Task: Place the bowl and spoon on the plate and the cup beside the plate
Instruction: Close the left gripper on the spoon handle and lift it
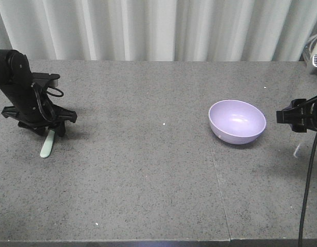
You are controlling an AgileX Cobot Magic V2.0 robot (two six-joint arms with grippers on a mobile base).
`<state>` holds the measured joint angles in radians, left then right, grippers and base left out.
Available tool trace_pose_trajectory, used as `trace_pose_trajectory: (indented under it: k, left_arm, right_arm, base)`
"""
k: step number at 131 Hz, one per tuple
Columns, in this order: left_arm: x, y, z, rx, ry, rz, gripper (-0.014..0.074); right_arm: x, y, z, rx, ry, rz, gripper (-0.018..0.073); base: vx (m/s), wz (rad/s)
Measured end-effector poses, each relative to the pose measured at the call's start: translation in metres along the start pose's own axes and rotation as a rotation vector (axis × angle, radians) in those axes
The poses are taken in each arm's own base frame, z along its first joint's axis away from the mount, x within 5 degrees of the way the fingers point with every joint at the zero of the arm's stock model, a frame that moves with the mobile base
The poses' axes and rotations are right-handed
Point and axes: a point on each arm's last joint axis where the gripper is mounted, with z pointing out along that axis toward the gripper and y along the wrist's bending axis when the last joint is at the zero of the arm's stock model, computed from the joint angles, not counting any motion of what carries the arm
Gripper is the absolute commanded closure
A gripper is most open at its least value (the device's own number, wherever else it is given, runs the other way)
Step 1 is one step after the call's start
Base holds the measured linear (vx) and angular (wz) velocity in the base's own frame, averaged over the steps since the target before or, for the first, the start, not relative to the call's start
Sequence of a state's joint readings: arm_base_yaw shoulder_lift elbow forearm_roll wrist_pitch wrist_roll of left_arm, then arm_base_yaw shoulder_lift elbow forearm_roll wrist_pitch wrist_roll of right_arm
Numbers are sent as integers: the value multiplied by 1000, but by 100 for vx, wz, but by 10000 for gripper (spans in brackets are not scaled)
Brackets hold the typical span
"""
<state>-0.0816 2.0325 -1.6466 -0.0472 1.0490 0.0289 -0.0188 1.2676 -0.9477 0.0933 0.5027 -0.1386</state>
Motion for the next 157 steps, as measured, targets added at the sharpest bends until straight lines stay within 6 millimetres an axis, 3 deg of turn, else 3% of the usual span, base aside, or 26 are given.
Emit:
trace_pose_trajectory:
  k: [53,80,123,133,157]
  left_arm:
    - [-3,1,6,-13,2,-12,371]
    - [-6,2,8,-22,-9,-7,604]
    - [-11,1,1,-7,-18,-2,605]
    - [-13,0,-8,-5,-35,-2,605]
    - [-14,-2,-71,-4,-178,4,605]
  right_arm:
    - [0,0,0,0,0,0,103]
    - [0,0,0,0,0,0,103]
    - [0,0,0,0,0,0,103]
    - [0,0,0,0,0,0,103]
    - [0,0,0,0,0,0,103]
  base:
    - [0,0]
    - [0,0]
    - [0,0]
    - [0,0]
    - [0,0]
